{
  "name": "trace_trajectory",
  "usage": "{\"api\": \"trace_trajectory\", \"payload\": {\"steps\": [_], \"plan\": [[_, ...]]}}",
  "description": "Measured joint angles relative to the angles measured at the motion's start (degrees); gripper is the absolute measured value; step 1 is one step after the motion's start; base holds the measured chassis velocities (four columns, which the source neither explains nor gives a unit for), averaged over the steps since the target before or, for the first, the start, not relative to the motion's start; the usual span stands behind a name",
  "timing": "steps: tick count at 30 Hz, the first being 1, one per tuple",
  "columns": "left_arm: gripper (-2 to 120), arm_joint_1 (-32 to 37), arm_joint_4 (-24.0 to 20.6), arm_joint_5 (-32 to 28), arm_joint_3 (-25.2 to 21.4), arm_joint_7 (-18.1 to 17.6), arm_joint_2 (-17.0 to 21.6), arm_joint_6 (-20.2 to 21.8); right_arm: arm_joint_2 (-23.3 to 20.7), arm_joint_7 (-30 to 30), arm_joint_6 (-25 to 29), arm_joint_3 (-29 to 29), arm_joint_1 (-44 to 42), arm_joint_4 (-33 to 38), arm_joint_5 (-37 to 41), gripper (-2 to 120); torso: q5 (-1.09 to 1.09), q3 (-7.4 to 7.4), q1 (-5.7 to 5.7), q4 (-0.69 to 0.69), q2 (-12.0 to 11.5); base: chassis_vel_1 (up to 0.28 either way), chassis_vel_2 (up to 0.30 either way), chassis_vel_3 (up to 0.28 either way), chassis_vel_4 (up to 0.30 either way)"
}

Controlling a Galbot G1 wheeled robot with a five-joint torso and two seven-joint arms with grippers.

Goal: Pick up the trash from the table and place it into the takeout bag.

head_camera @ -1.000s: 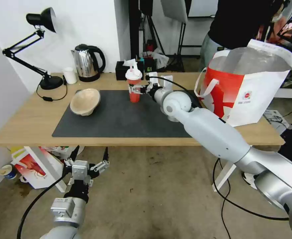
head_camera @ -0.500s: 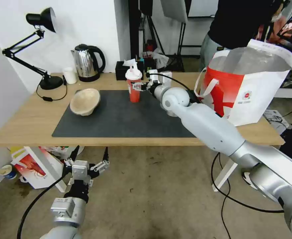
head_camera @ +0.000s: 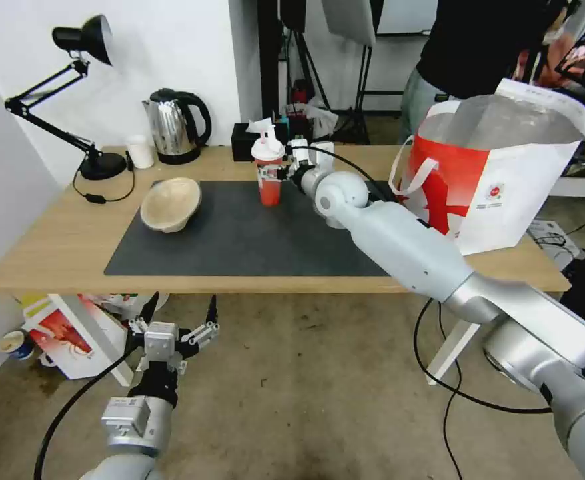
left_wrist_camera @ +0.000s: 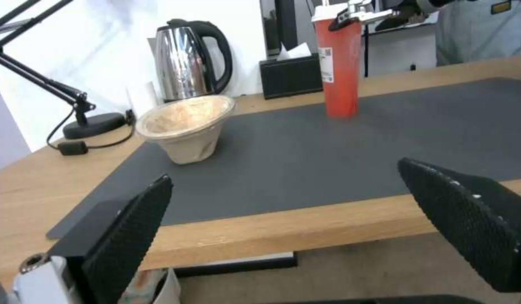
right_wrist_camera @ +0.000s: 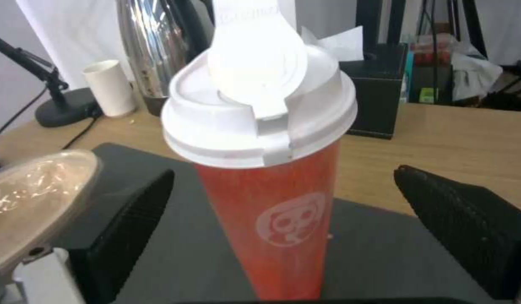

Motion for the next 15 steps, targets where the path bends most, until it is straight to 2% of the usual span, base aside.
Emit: {"api": "trace_trajectory", "payload": {"steps": [15], "plan": [[100, 0.00, 0.00, 0.00, 0.00, 0.00, 0.00, 0.00, 4.36, -2.52, 0.19, -0.12, 1.14, -6.70, -1.80, 100, 0.00, 0.00, 0.00, 0.00, 0.01, 0.000, 0.000, 0.000, 0.000]]}}
